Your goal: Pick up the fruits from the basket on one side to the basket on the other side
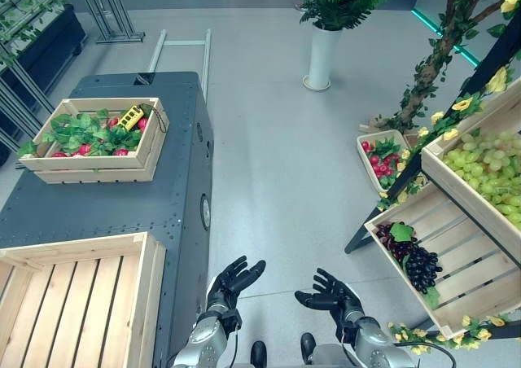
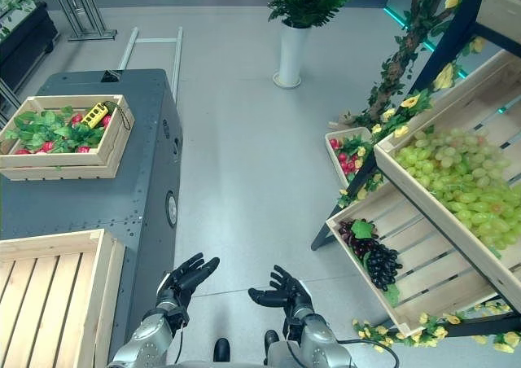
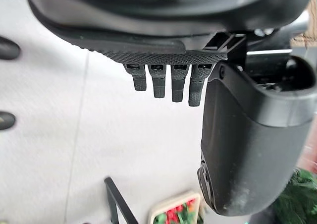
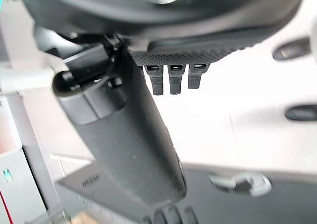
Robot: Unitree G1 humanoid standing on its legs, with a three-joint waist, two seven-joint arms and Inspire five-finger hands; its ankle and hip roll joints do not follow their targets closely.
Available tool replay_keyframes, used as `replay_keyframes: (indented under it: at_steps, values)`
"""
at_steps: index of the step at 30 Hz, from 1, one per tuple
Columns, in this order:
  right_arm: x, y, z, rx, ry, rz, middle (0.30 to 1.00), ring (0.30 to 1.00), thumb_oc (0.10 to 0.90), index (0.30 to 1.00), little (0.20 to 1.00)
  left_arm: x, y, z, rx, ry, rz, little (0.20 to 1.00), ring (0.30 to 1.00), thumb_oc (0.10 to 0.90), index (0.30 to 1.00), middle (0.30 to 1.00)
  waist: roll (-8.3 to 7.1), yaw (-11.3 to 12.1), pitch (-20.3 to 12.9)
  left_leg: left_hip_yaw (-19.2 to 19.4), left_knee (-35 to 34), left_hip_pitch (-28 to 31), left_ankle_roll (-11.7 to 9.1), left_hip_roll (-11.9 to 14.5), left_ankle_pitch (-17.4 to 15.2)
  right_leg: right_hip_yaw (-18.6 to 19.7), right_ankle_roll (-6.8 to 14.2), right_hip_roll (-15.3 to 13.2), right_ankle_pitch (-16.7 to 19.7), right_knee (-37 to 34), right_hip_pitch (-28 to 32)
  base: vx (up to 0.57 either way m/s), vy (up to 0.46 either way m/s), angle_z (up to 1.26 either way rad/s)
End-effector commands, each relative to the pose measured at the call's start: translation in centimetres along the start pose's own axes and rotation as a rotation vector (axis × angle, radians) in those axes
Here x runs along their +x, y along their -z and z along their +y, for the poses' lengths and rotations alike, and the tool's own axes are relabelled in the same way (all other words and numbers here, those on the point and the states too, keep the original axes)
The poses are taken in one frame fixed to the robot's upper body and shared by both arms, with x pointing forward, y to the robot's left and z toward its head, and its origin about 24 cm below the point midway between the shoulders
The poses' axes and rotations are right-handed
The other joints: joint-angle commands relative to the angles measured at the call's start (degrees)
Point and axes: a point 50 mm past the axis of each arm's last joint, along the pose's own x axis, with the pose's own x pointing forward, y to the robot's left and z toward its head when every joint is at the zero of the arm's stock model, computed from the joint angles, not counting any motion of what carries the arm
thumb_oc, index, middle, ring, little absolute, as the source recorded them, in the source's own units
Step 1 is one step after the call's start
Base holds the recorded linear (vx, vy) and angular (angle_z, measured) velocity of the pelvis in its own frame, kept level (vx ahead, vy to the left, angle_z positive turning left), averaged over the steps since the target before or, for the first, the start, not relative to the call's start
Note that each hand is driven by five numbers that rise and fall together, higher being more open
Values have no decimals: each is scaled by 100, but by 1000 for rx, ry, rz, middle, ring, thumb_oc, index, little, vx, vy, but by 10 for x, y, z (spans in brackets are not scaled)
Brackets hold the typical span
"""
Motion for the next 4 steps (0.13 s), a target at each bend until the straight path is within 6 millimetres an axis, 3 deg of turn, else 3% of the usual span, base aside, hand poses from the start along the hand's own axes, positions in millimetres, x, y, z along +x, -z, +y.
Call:
replay_keyframes:
  at_steps: [1,4]
  values:
    - [6,-46,25,-24,-118,-191,900,900,800,900,900,5,-31,-25,-55,80,-169,900,900,800,900,900,-35,134,-304,-391,10,41,43,-192,-478,132,-310,319,245,-193,229,-31,-82,11]
    - [6,-45,23,-4,-92,-186,900,900,800,900,900,5,-31,-31,-26,102,-180,900,900,800,900,900,-70,138,-334,-311,10,31,37,-135,-465,19,-353,318,167,-180,292,-40,-74,34]
